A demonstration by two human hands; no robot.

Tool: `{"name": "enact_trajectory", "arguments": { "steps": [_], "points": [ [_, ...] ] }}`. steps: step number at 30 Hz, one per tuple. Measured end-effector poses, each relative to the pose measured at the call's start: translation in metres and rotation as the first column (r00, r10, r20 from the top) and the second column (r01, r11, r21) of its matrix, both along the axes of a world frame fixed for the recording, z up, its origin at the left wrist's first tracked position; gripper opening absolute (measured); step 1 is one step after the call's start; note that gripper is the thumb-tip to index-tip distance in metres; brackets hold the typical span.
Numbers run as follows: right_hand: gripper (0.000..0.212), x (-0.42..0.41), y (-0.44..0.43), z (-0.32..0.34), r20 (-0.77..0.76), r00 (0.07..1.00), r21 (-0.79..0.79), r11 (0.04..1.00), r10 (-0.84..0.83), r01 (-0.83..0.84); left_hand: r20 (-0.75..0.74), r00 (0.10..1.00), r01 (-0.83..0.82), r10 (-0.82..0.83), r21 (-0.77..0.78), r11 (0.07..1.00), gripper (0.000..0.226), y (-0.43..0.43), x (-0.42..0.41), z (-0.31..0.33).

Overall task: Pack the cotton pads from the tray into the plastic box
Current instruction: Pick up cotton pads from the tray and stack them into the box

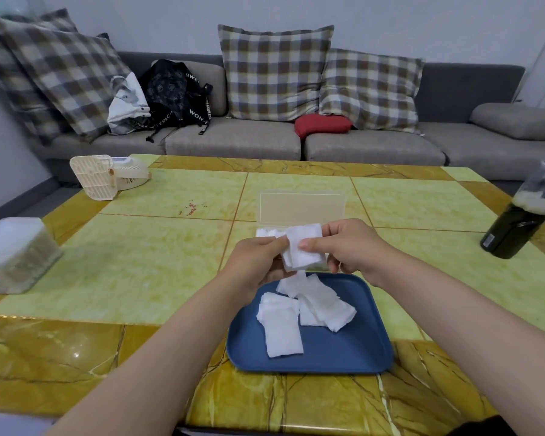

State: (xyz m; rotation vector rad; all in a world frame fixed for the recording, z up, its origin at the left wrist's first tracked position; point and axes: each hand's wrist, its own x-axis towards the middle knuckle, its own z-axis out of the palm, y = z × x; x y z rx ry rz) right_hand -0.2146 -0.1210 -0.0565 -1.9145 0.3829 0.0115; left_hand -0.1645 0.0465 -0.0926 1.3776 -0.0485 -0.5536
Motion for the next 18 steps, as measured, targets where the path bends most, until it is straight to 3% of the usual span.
{"name": "enact_trajectory", "arguments": {
  "steps": [11,14,18],
  "points": [
    [0.027,0.0041,0.002,-0.0048,0.061,0.998,-0.178,0.983,-0.029,0.04,0.05,0.994,0.094,-0.096,0.029,0.995,0.04,-0.0016,0.0008,0.003],
    [0.031,0.0055,0.0009,-0.006,0.08,0.997,-0.227,0.973,-0.014,0.032,0.115,0.98,0.158,-0.165,0.063,0.985,0.032,0.0013,0.0004,0.0044],
    [0.02,0.0019,-0.0033,-0.0009,0.063,0.998,-0.133,0.991,0.023,-0.014,0.068,0.989,0.124,-0.128,0.062,0.99,0.023,0.0039,0.0021,0.0007]
  ]
}}
